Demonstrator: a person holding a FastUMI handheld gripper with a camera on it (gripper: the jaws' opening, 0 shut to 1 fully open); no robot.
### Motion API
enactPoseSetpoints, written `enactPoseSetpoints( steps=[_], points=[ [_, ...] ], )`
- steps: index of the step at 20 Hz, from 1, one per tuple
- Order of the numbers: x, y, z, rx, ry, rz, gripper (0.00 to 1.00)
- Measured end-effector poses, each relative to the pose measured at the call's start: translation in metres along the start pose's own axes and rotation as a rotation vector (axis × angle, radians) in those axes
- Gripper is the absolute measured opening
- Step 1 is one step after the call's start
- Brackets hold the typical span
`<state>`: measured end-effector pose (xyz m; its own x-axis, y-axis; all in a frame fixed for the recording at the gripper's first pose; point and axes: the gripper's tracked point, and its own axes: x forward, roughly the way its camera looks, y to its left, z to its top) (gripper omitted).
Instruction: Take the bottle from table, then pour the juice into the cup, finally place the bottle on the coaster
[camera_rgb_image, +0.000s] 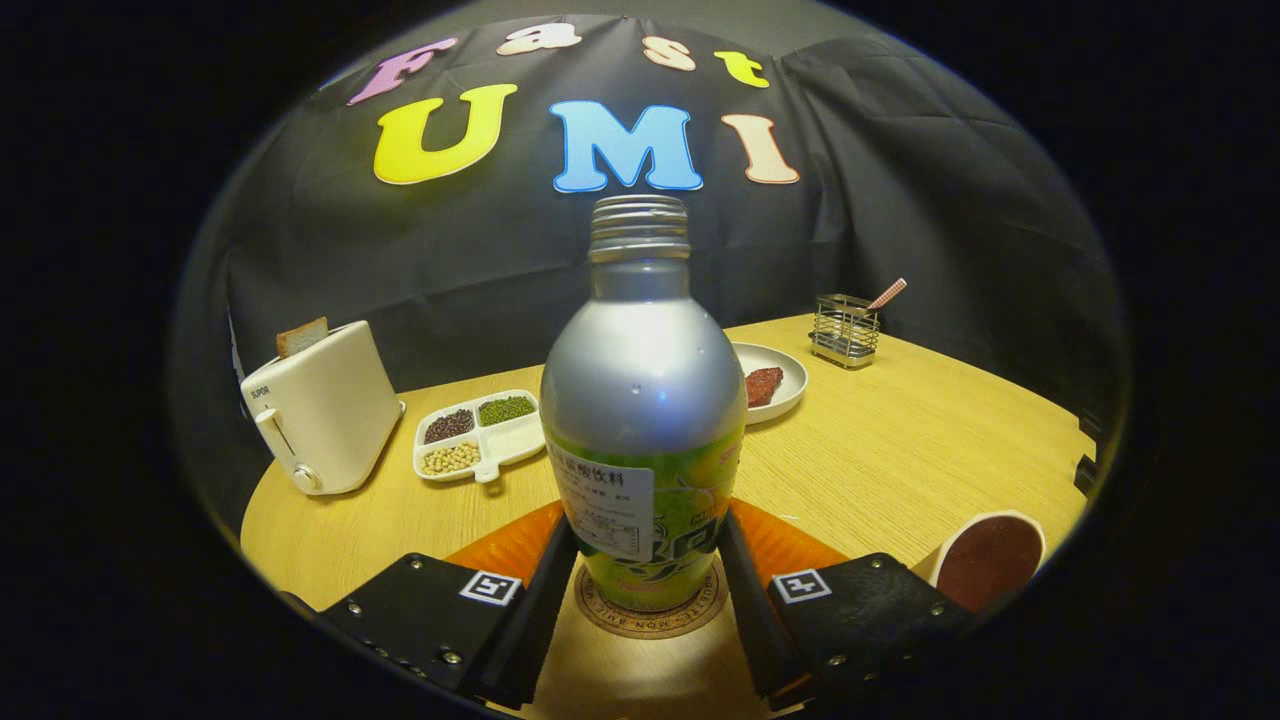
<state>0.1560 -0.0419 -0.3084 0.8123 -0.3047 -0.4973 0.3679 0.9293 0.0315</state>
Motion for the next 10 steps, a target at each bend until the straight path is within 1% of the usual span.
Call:
enactPoseSetpoints(
  steps=[3,6,10],
  points=[
    [0.003,0.001,-0.007,-0.015,0.021,0.007,0.78],
    [0.000,0.002,-0.005,-0.027,0.014,0.008,0.78],
    [-0.002,0.003,-0.014,-0.034,0.046,0.014,0.82]
  ],
)
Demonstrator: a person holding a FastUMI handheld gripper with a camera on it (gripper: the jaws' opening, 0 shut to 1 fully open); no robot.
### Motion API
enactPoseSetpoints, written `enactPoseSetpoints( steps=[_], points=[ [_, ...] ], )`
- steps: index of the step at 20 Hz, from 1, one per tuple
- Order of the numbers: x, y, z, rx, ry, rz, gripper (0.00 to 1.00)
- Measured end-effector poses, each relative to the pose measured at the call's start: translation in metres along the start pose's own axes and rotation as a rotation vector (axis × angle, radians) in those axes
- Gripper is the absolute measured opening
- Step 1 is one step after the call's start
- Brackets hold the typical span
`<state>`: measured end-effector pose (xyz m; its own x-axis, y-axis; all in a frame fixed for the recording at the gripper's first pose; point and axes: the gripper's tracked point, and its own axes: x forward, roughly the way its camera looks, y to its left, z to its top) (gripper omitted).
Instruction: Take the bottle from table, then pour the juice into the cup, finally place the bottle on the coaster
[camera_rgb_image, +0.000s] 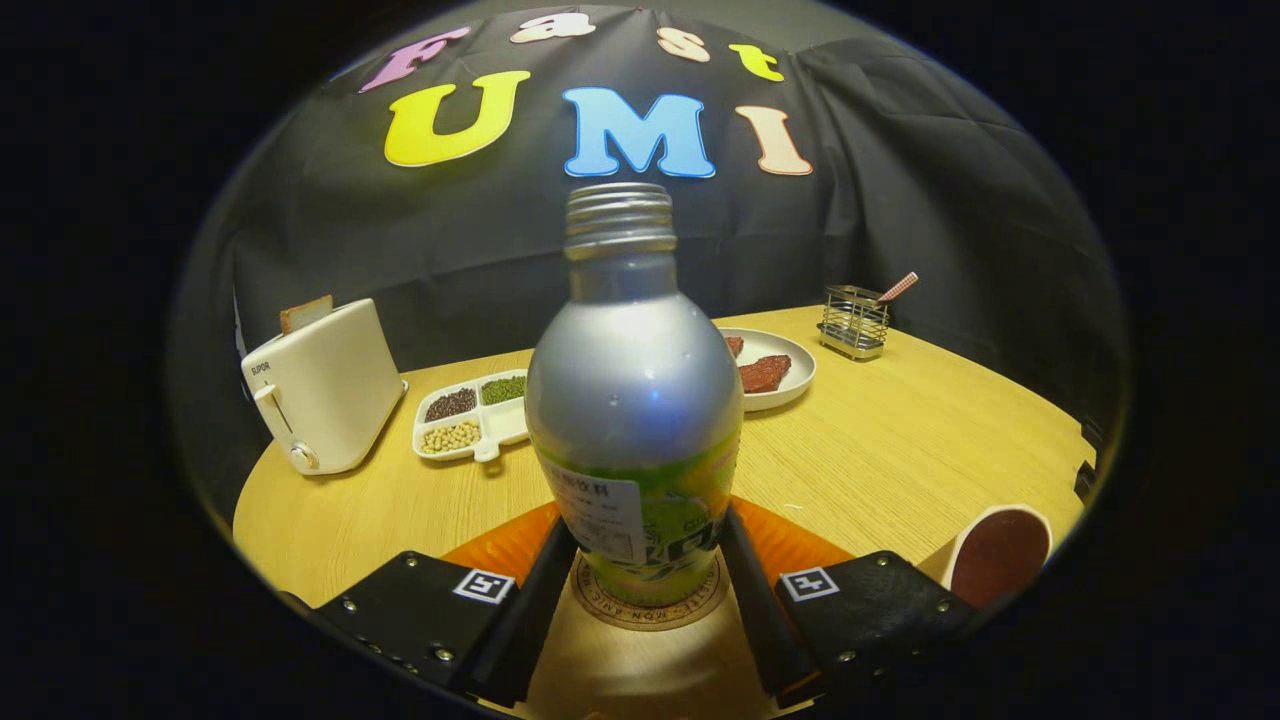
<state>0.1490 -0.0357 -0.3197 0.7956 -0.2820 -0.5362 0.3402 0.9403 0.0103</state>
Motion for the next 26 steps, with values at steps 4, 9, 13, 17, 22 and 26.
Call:
enactPoseSetpoints(
  steps=[4,9,13,17,22,26],
  points=[
    [-0.012,0.006,0.004,0.004,-0.009,0.035,0.99],
    [-0.056,0.006,0.031,0.008,-0.064,0.093,0.99],
    [-0.094,0.009,0.060,-0.020,-0.120,0.144,0.99],
    [-0.129,0.017,0.088,-0.021,-0.173,0.197,0.99],
    [-0.174,0.014,0.110,-0.015,-0.224,0.257,0.99],
    [-0.211,0.006,0.126,-0.012,-0.282,0.297,0.99]
  ],
)
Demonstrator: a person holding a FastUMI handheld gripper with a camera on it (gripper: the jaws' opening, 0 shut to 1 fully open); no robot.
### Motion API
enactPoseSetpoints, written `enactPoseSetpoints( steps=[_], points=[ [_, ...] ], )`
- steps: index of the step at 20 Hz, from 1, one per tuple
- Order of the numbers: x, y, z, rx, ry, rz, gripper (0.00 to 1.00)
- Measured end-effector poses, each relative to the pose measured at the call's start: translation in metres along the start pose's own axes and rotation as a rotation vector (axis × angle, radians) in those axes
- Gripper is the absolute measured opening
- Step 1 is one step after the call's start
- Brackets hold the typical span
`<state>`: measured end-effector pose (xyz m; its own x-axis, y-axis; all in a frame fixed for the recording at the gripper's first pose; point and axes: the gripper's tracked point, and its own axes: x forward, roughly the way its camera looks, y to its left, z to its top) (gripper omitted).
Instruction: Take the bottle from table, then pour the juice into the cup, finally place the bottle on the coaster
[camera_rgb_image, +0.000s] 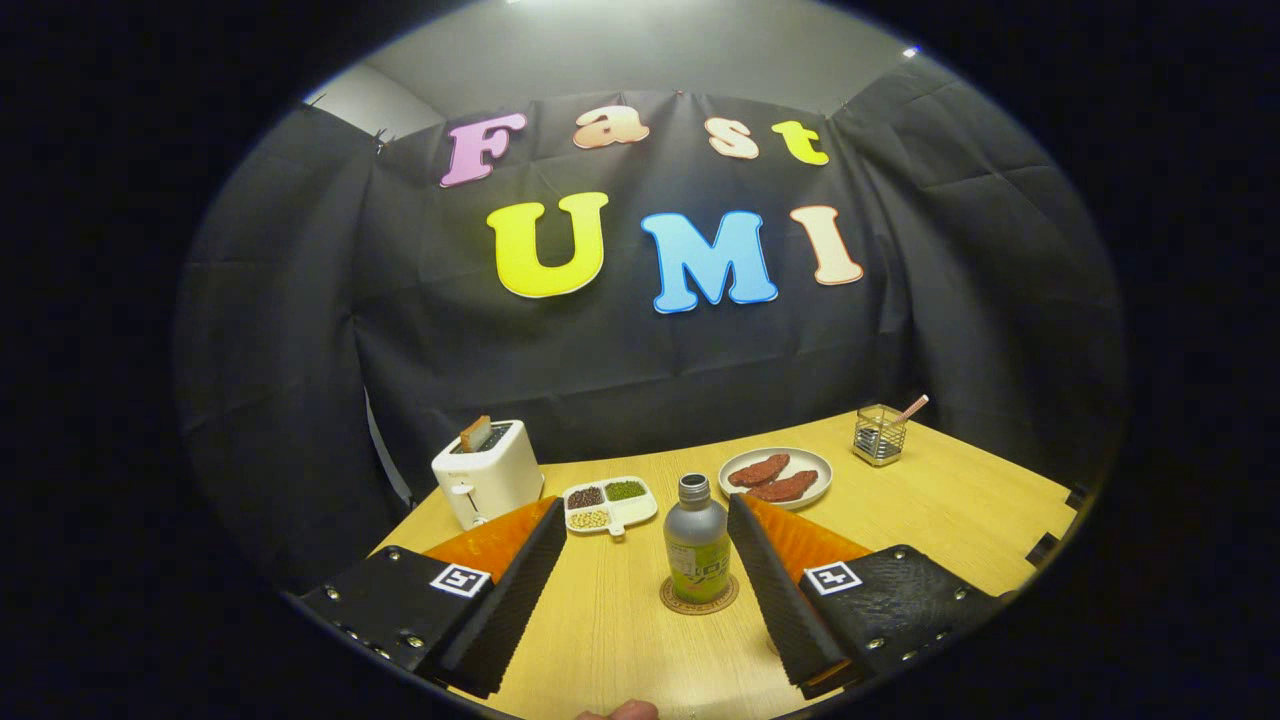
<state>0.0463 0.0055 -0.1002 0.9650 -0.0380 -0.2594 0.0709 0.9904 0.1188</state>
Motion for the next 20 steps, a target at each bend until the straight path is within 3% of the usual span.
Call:
enactPoseSetpoints(
  steps=[8,20],
  points=[
    [-0.048,0.012,0.023,-0.037,-0.066,0.101,0.99],
    [-0.054,0.026,0.028,-0.058,-0.077,0.160,0.99]
  ],
)
